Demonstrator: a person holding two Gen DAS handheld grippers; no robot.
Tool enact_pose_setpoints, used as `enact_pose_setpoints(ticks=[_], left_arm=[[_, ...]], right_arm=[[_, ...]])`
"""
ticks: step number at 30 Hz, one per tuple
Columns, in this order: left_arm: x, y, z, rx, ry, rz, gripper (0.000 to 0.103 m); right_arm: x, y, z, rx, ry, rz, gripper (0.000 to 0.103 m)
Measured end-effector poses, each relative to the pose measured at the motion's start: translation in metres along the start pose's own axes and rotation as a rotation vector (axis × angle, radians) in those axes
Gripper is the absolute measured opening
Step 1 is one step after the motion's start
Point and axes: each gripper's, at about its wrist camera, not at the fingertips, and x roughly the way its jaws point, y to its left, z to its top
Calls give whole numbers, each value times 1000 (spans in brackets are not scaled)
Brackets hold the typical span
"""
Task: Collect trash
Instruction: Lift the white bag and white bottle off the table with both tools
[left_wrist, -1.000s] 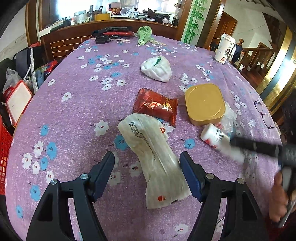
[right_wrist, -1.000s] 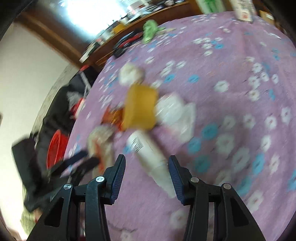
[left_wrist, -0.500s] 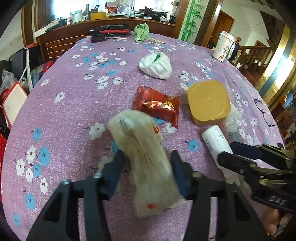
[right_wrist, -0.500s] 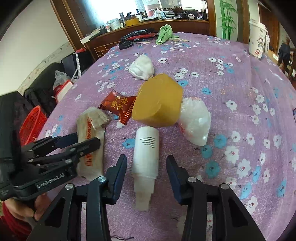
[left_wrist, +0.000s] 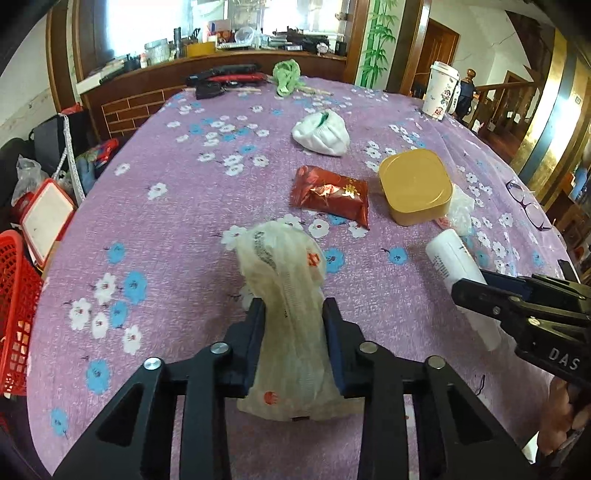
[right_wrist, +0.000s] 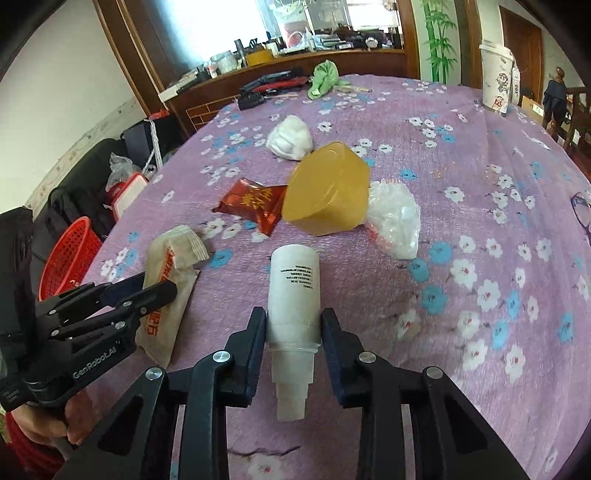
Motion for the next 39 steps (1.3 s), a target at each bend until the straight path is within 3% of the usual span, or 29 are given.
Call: enact_pose_setpoints(ticks=[7, 17, 25, 39], left_arm=[[-16, -2, -6, 7, -42, 1, 29], [-5, -5, -12, 23, -1, 18, 30], [-4, -4, -14, 14, -16, 15, 29], [-60, -13, -19, 22, -119, -29, 28]], right_arm=[[-6, 3, -10, 22, -1, 13, 32], [-20, 12, -18, 18, -26, 16, 32], [-36, 16, -22, 16, -49, 5, 32], [-58, 30, -27, -5, -93, -10, 32]])
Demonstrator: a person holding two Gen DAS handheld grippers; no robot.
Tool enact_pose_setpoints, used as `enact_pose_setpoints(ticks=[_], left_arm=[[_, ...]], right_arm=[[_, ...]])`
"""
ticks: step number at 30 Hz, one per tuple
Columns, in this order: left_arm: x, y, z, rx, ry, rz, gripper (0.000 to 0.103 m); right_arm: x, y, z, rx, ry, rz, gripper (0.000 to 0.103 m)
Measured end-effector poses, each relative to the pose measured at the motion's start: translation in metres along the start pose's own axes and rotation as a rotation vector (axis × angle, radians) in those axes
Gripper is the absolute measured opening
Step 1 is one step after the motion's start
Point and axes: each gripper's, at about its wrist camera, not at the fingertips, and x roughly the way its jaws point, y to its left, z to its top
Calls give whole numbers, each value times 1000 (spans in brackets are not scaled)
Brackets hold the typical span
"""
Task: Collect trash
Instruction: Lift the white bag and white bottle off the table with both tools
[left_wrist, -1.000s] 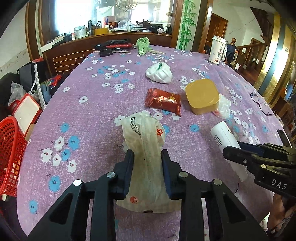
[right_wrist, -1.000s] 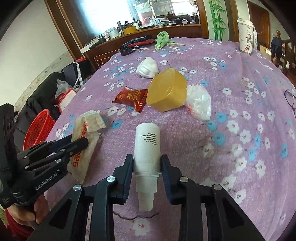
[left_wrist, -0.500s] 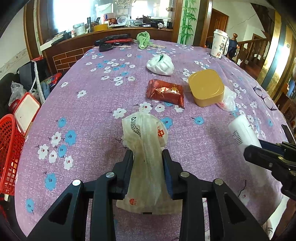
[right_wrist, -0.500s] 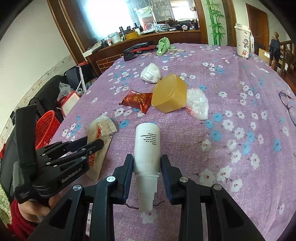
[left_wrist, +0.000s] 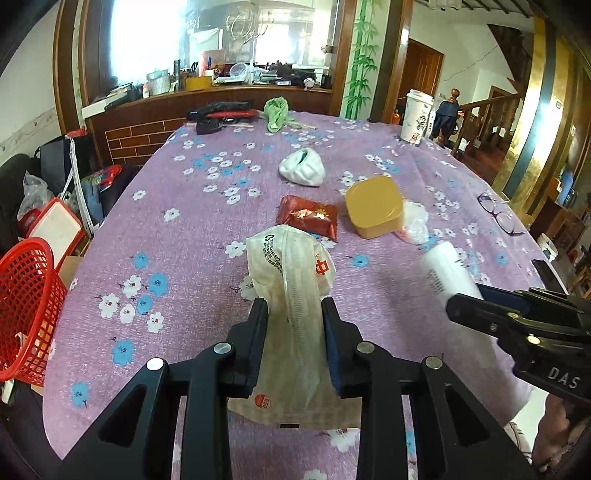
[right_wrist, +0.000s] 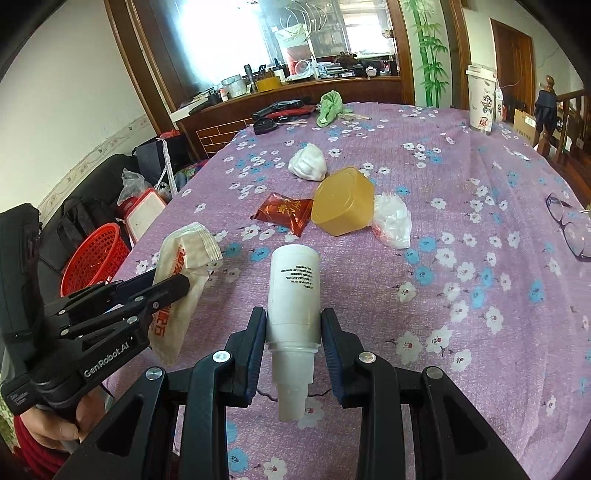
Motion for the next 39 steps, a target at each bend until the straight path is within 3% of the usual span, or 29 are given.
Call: enact_pose_setpoints(ticks=[39], left_arm=[[-17, 7, 1, -17, -33, 7, 28]], right_arm=[[-2, 3, -2, 15, -3, 7, 32]])
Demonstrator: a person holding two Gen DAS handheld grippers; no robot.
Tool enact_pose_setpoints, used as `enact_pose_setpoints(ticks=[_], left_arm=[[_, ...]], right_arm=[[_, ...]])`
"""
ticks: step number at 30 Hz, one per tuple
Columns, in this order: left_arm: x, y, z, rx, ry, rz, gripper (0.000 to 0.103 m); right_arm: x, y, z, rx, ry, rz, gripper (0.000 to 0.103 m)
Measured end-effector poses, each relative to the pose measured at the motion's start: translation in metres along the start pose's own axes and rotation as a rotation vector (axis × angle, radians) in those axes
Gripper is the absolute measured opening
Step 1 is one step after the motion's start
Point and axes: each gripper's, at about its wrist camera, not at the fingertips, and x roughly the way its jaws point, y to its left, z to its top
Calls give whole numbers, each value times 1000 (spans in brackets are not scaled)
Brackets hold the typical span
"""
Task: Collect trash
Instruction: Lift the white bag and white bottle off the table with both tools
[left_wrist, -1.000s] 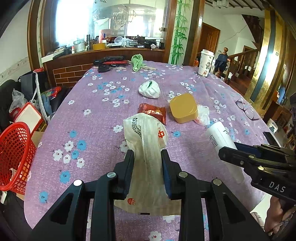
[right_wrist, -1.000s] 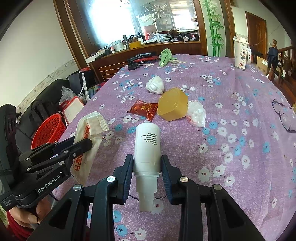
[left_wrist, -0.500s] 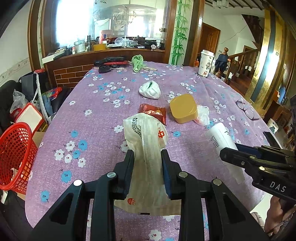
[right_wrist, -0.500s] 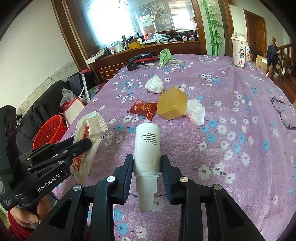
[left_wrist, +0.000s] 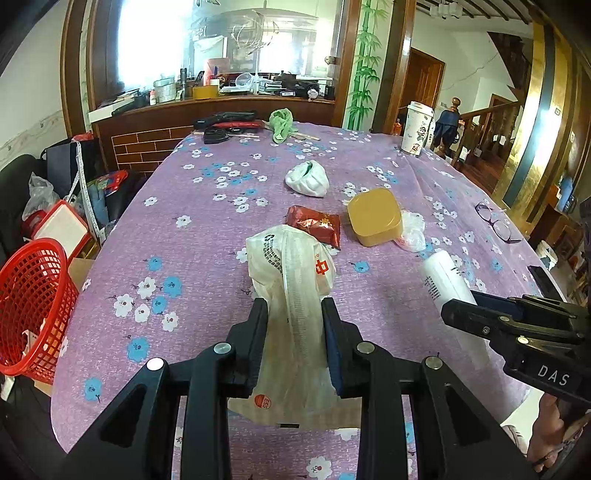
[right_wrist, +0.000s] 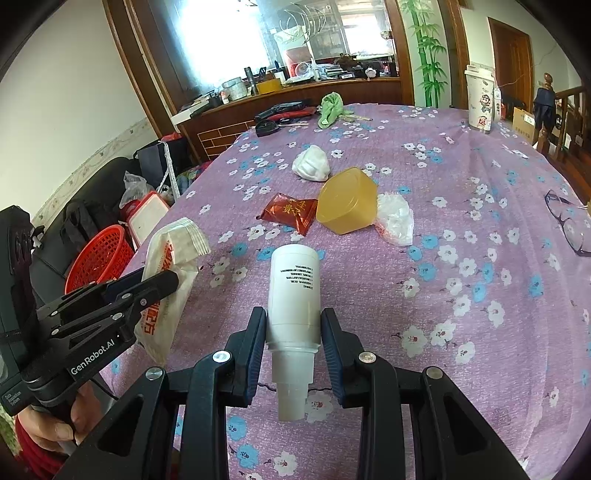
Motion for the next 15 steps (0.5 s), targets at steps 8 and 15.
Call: enact_pose_setpoints(ticks=[8, 15], left_arm=[[1, 6, 1, -10, -2, 4, 28], [0, 21, 3, -40, -10, 16, 28]], right_arm=[[3, -2, 1, 6, 1, -3, 32], [10, 5, 14, -12, 12, 3, 32]])
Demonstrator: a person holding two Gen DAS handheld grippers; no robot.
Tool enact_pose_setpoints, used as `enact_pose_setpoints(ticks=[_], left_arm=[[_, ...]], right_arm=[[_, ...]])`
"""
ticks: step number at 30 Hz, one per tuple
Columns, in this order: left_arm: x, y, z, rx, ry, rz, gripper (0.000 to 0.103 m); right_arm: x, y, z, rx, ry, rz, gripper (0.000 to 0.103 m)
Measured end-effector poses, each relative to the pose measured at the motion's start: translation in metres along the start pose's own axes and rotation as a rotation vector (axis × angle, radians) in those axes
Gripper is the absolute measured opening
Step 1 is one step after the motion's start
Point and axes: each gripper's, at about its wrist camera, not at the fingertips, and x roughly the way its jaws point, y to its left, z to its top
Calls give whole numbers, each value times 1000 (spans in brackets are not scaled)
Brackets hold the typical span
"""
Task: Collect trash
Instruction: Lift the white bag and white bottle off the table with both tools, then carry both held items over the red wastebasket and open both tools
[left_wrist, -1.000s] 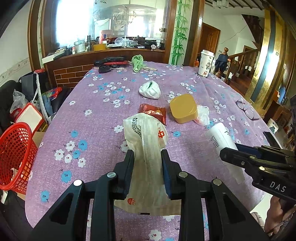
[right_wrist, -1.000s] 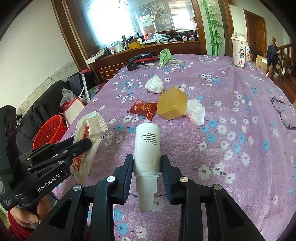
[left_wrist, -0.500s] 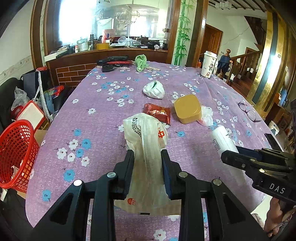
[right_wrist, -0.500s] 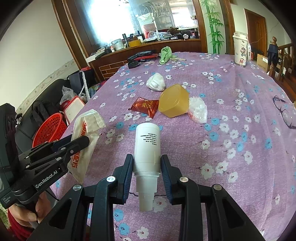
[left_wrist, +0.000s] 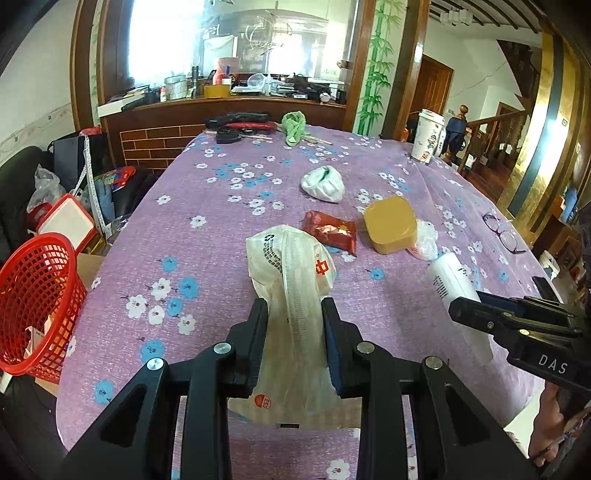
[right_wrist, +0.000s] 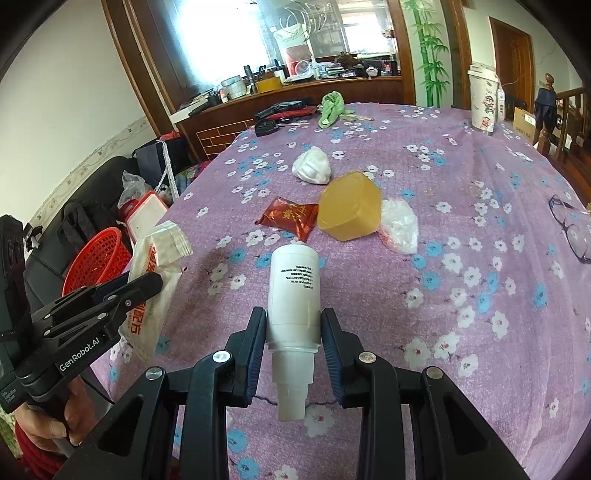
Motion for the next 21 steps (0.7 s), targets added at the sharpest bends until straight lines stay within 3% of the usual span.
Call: enact_pose_setpoints(ticks=[10, 21], left_arm=[[-24, 51, 8, -89, -58, 56, 28], [-64, 164, -3, -271, -119, 211, 28]], right_arm=[[23, 63, 29, -124, 30, 70, 32], [67, 176, 54, -293, 98, 227, 33]])
